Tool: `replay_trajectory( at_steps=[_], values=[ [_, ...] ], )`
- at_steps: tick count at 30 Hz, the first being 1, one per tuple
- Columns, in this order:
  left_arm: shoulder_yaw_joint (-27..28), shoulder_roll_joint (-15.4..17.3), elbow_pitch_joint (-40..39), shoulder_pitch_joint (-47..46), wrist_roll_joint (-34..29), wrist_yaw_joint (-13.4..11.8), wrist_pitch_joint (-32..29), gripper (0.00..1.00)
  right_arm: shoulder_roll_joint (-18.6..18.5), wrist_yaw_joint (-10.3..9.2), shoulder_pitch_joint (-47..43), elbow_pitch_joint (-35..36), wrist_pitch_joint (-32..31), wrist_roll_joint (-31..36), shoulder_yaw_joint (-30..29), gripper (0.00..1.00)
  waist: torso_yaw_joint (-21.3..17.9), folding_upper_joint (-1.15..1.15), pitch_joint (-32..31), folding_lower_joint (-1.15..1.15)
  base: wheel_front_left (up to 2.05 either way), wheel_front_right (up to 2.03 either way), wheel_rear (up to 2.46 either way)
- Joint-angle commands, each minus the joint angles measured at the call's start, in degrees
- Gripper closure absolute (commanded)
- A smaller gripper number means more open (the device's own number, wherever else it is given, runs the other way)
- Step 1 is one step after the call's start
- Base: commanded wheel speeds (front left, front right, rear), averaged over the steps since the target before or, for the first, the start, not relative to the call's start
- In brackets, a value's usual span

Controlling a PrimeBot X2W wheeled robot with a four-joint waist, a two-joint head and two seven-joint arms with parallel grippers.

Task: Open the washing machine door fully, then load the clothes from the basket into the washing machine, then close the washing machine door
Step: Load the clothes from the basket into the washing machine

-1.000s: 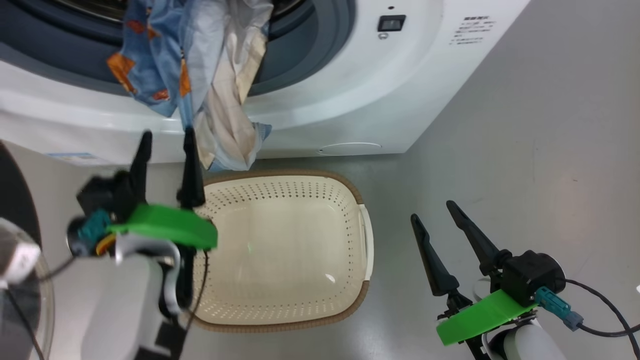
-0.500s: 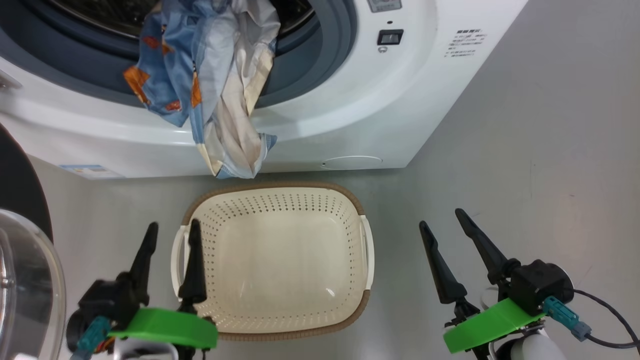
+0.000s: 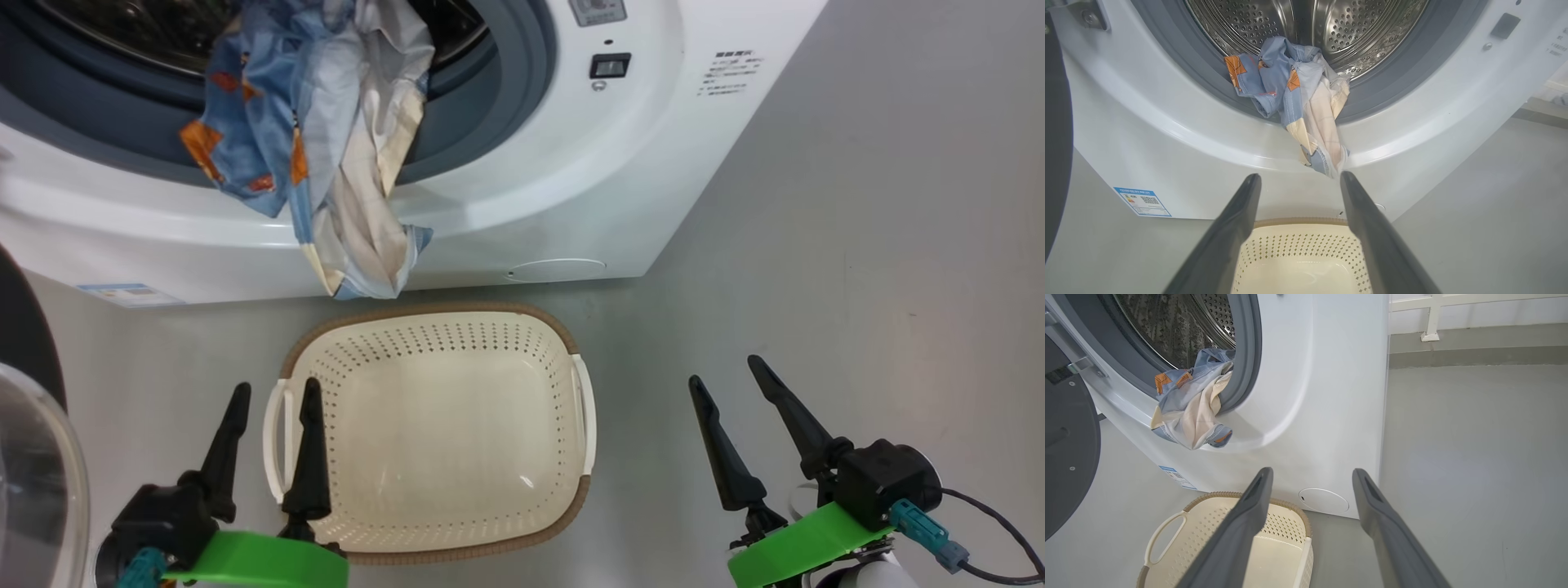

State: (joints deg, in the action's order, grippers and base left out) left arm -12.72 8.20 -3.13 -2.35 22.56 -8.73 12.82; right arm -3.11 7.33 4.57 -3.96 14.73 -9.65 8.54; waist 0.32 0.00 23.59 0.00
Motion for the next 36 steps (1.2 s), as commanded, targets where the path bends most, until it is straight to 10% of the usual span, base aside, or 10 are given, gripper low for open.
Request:
replay_trajectory(
  at_steps=[1, 36],
  values=[
    [1.93, 0.83, -1.26, -1.21, 0.52, 0.39, -0.3, 0.0, 0.24, 0.16, -0.68, 1.46, 0.27, 0.62, 1.7, 0.0, -0.61, 0.0, 0.54, 0.0, 0.0, 0.0, 0.0],
    [1.4, 9.69, 32.54, -34.97, -3.19, 5.12, -2.81, 0.0, 0.24, 0.16, 3.15, 1.46, 0.27, -3.43, 5.66, 0.0, -8.74, 0.0, 5.54, 0.0, 0.0, 0.0, 0.0]
  ],
)
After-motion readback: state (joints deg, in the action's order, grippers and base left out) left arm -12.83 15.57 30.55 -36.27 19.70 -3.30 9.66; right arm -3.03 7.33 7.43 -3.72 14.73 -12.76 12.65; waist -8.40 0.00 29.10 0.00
